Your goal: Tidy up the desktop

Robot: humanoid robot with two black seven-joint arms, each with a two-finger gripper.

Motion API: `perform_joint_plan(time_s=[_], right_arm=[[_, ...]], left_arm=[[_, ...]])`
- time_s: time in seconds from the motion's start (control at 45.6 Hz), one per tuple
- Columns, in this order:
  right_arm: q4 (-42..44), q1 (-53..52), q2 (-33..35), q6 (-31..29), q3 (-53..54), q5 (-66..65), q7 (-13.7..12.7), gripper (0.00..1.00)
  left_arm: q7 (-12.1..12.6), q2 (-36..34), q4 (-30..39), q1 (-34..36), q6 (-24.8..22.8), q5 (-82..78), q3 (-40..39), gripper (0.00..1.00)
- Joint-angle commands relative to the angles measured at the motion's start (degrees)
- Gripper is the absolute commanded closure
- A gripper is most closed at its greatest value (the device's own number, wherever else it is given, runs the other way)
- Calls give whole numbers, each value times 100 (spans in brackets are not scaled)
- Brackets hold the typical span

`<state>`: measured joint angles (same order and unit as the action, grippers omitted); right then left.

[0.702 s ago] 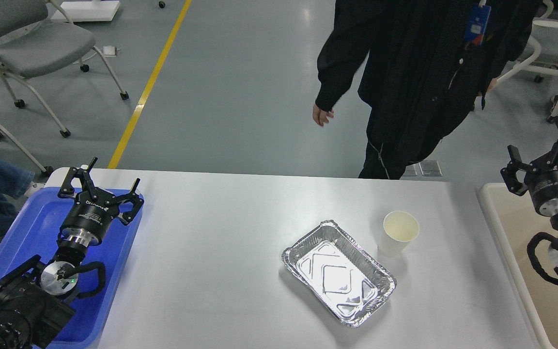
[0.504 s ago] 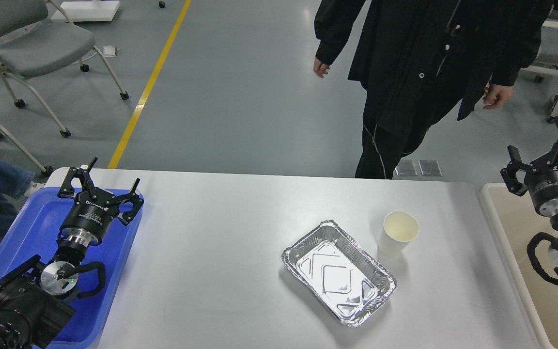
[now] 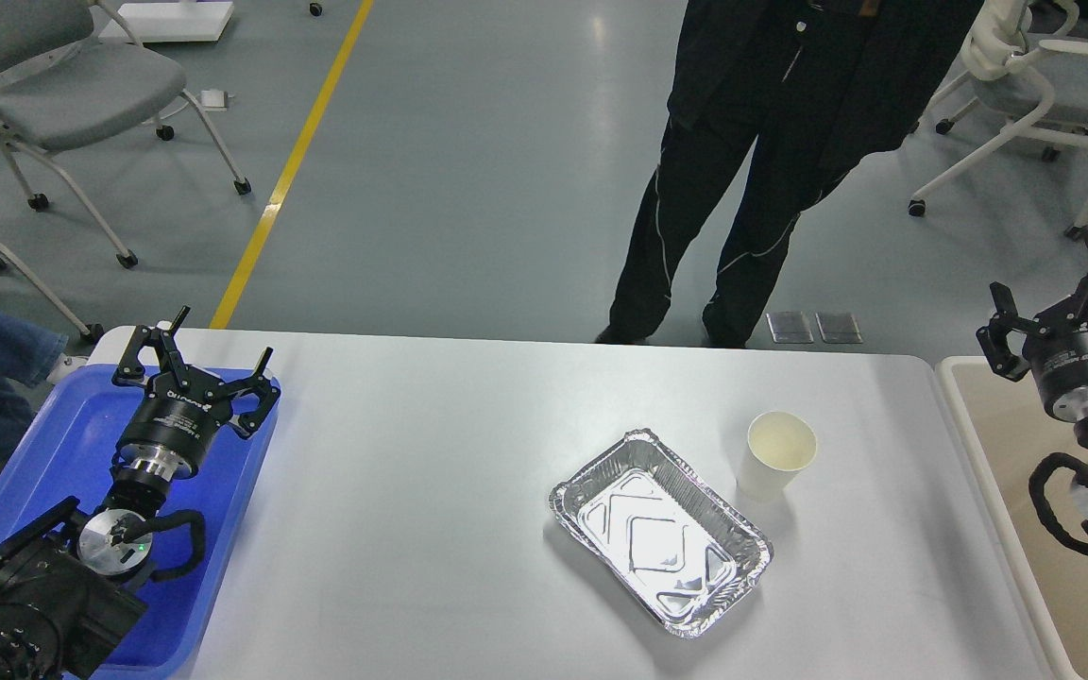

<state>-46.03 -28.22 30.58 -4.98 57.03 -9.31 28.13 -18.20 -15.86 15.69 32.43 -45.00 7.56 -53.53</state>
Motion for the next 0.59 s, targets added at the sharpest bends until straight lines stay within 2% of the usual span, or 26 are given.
perform_joint_plan(time_s=[0.0,0.57], right_arm=[[-3,19,-17,-3,-16,0,0,0],[68,115,-43,23,-43,9,-9,0]], left_arm=[[0,4,4,0,0,0,0,0],[0,4,-4,0,0,0,0,0]])
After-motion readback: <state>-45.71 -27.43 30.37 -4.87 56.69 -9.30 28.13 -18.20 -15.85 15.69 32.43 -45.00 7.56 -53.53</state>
